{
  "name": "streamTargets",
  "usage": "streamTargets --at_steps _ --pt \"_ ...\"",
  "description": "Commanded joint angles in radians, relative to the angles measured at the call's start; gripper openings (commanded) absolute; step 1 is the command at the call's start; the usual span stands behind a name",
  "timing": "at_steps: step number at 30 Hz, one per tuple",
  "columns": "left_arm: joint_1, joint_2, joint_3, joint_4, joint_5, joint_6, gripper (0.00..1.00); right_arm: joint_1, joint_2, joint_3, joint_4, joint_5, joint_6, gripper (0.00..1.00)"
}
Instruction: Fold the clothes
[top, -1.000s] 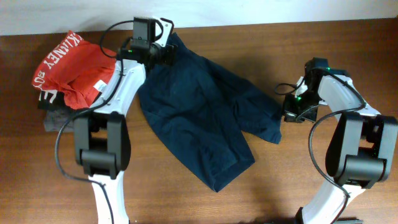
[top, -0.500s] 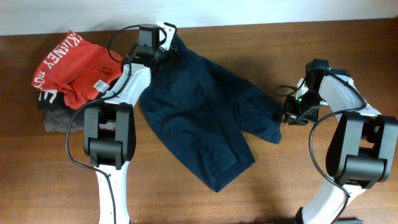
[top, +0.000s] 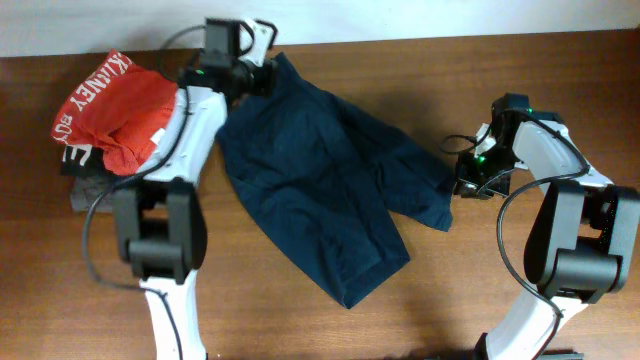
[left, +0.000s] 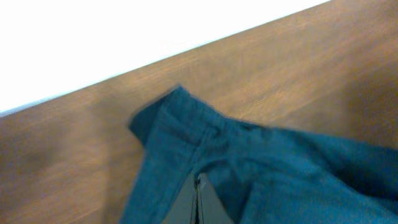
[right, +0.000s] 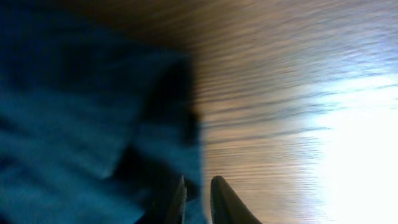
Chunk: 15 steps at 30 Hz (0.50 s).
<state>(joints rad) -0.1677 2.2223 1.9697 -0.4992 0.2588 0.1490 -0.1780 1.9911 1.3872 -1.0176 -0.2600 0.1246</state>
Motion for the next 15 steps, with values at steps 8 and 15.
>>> streamTargets --at_steps 8,15 --pt "0.011 -0.222 0.039 -0.299 -0.016 0.002 0.37 0.079 0.007 -0.034 0.04 -0.248 -0.149 0.08" --pt "0.011 -0.248 0.039 -0.403 -0.008 0.002 0.7 0.114 0.021 -0.215 0.347 0.111 0.179 0.04"
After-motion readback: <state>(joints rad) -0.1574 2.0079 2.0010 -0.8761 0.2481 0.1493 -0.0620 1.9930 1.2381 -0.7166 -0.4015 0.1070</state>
